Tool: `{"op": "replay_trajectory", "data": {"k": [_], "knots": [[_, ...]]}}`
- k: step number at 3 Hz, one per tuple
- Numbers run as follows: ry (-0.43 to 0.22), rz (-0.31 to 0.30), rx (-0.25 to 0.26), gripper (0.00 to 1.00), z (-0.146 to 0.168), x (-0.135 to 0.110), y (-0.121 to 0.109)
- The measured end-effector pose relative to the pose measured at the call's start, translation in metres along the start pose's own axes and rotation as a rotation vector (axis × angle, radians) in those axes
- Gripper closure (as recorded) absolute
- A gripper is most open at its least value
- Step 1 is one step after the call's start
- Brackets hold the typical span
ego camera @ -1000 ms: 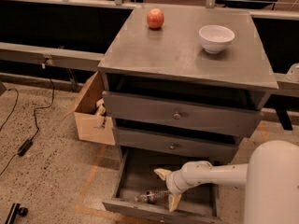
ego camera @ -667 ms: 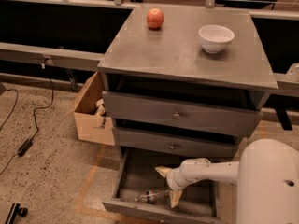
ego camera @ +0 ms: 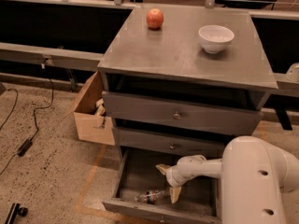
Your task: Pick water bottle from bottom drawer and place on counter
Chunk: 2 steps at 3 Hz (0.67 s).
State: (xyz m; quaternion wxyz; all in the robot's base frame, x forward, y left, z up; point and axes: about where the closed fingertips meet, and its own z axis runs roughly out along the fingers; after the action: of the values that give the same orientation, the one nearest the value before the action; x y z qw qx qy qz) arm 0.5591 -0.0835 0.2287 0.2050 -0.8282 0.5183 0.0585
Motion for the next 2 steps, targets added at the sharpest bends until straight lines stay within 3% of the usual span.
{"op": "replay_trajectory", "data": {"k": [2], "knots": [[-0.037, 0.097, -0.005, 0.0, 0.052, 0.0, -0.003]]}}
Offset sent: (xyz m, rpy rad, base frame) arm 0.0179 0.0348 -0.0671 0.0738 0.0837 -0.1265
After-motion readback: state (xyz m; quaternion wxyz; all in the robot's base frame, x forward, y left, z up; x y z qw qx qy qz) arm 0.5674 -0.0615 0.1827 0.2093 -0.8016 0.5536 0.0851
